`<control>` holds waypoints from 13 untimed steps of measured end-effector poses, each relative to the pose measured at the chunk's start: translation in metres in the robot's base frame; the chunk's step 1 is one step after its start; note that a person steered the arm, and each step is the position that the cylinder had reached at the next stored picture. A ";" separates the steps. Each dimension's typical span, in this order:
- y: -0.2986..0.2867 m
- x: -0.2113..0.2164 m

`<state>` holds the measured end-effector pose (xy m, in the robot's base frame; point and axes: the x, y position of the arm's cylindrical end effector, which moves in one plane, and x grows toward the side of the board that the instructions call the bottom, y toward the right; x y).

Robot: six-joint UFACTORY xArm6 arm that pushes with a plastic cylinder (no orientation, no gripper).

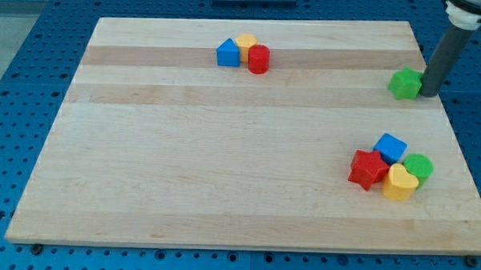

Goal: Push the green star into the group of blocks

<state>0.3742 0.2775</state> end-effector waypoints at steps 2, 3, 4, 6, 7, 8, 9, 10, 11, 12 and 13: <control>0.038 -0.047; 0.013 -0.056; -0.015 -0.042; -0.057 0.002; -0.074 0.029; -0.076 0.043; -0.076 0.055; -0.076 0.067; -0.076 0.077; -0.076 0.088; -0.076 0.097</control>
<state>0.4713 0.2015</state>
